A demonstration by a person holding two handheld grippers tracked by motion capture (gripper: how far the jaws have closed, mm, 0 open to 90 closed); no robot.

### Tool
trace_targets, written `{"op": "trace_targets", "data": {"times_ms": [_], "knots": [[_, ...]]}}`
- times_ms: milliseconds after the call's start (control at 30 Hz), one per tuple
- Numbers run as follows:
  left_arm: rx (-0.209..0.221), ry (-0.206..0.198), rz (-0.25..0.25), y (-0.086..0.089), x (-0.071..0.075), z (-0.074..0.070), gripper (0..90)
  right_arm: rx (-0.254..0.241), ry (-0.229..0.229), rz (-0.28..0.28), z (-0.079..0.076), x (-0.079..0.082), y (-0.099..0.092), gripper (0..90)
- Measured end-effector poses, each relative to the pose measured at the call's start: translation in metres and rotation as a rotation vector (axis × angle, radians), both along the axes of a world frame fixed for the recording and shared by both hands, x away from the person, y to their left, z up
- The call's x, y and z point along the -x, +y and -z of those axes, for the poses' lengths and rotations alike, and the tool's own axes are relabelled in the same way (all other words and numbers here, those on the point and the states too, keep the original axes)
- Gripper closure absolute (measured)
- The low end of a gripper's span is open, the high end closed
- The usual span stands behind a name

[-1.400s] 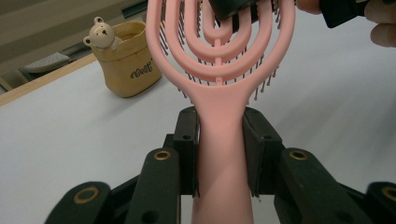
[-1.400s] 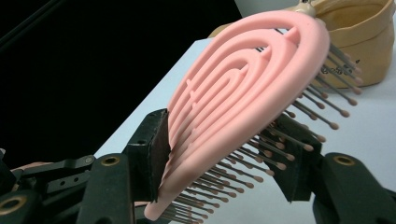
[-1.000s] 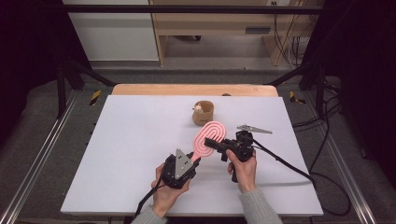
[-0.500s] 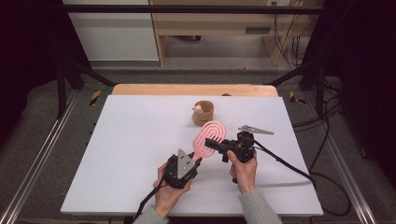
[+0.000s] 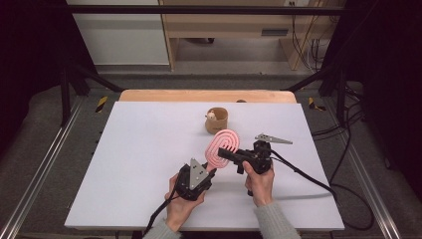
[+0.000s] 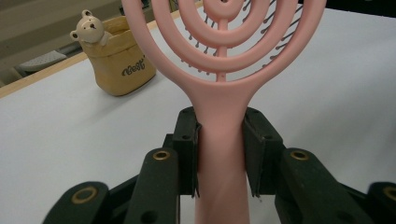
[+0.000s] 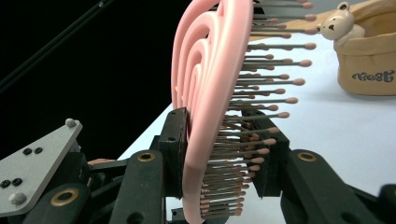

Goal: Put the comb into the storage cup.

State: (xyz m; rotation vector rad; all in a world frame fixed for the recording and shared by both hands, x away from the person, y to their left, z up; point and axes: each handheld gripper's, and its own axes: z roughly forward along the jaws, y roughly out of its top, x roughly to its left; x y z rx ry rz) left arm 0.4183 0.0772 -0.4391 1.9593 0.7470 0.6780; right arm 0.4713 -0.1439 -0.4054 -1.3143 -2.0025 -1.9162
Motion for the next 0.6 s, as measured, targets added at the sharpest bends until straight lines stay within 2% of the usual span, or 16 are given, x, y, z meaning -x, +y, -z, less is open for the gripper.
{"op": "trace_targets", "data": {"times_ms": [300,600], "knots": [[0.001,-0.003,0.006,-0.0018,-0.0004,-0.0016,65.7,-0.015,-0.01,-0.005,-0.0025,0.0021,-0.0013,63.4],[-0.003,-0.002,0.009,-0.0026,-0.0017,-0.0017,59.5,-0.013,-0.03,-0.002,-0.0031,0.0027,-0.0022,63.5]]}}
